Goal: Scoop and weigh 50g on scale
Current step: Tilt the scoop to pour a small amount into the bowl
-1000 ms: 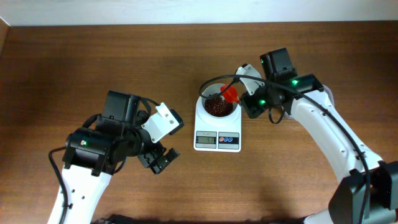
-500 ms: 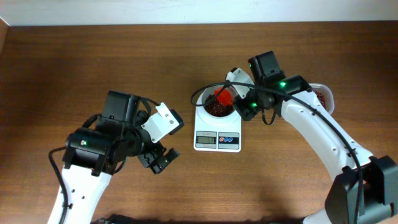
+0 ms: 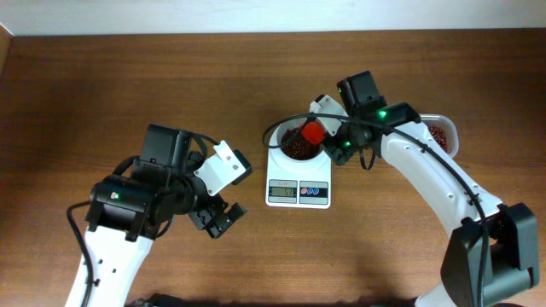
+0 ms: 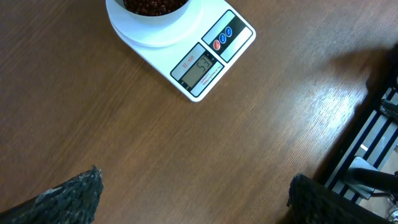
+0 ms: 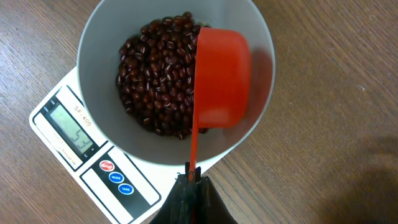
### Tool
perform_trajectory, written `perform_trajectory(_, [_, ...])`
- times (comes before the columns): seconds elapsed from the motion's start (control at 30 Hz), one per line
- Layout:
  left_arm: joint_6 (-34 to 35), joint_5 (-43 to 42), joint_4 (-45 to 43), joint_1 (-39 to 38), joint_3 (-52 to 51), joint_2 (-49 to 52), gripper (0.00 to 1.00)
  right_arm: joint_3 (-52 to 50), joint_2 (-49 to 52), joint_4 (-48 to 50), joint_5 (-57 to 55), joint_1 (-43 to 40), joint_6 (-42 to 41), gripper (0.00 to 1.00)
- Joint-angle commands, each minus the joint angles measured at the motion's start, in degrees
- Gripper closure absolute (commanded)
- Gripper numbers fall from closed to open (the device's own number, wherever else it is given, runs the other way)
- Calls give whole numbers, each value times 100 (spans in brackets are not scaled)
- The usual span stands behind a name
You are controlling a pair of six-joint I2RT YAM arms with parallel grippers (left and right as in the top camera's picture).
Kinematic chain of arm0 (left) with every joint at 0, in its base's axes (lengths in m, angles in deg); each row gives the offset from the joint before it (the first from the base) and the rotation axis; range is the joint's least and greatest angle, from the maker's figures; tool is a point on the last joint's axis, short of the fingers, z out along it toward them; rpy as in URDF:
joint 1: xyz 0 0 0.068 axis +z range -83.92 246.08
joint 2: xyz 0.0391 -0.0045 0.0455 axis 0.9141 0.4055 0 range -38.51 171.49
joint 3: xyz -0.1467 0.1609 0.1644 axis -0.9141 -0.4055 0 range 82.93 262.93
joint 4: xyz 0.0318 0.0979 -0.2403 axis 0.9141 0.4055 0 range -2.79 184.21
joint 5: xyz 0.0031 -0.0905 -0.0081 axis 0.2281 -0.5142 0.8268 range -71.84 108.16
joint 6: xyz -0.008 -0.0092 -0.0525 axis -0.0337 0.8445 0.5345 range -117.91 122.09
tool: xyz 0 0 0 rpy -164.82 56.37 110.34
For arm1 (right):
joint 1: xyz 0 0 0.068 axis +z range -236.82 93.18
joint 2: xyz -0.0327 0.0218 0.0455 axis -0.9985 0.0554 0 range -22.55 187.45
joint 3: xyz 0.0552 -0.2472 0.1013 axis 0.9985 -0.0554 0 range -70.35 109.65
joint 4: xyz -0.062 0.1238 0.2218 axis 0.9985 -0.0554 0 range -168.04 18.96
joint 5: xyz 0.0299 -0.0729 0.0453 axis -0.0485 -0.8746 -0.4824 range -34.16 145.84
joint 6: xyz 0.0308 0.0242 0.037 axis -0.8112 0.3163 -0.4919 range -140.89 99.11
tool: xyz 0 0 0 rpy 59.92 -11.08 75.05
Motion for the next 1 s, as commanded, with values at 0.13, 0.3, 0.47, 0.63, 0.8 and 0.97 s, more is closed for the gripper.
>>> perform_trajectory(0.13, [-90,-83,2,33,85,-15,1,55,168,35,-31,267,20,96])
perform_trajectory(0.3, [-90,-83,2,33,85,-17,1,55,170,52,-48,267,20,96])
perform_trajectory(0.47, [-90,-83,2,33,85,-15,1,55,170,348,-501,260,20,96])
perform_trajectory(0.63, [-90,-83,2,33,85,-15,1,55,173,101,-435,260,20,96])
perform_trajectory(0.8, [-90,-81,2,33,85,-17,1,55,170,-63,219,260,15,96])
perform_trajectory(0.97, [-90,-81,0,33,85,-15,1,68,170,-107,807,243,-52,96])
